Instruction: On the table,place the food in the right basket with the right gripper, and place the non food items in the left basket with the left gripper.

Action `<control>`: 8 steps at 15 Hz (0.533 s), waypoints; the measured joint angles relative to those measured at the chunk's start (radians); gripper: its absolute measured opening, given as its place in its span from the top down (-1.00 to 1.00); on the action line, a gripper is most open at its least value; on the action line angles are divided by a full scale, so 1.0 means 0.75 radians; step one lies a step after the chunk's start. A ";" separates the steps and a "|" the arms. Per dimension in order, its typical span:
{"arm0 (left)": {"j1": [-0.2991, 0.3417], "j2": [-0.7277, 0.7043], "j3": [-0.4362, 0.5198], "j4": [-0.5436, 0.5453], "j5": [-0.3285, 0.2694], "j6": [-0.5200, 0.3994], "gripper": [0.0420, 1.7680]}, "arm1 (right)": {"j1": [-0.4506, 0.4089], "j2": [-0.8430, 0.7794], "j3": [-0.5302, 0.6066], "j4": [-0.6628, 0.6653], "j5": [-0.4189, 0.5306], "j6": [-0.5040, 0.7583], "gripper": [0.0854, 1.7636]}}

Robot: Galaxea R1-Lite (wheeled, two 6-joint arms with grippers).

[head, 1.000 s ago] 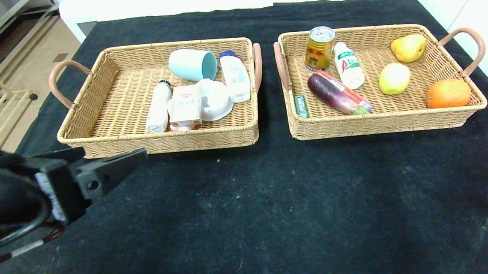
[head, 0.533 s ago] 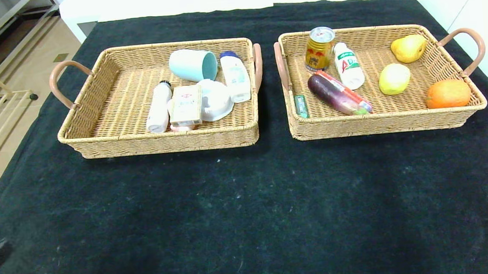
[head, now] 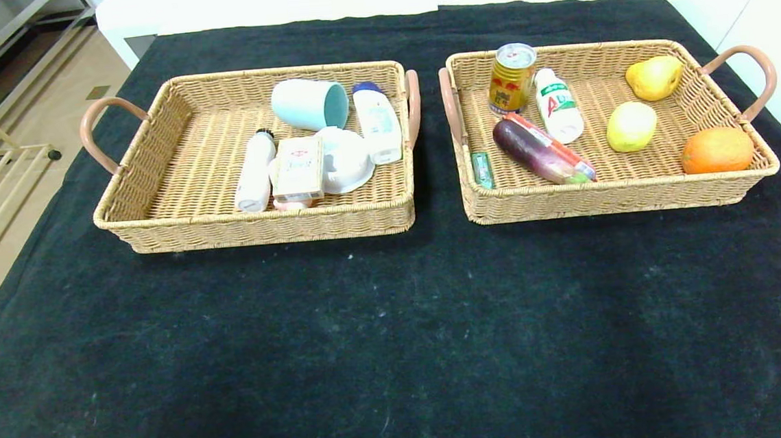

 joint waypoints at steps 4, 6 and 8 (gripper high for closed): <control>0.130 -0.033 -0.116 0.094 -0.165 0.004 -0.94 | -0.009 -0.108 0.064 0.024 -0.038 0.000 -0.94; 0.180 -0.065 -0.101 0.110 -0.197 0.004 -0.94 | -0.009 -0.141 0.078 0.026 -0.042 0.003 -0.94; 0.164 -0.126 -0.031 0.105 -0.201 0.012 -0.94 | -0.009 -0.163 0.087 0.021 -0.048 0.008 -0.94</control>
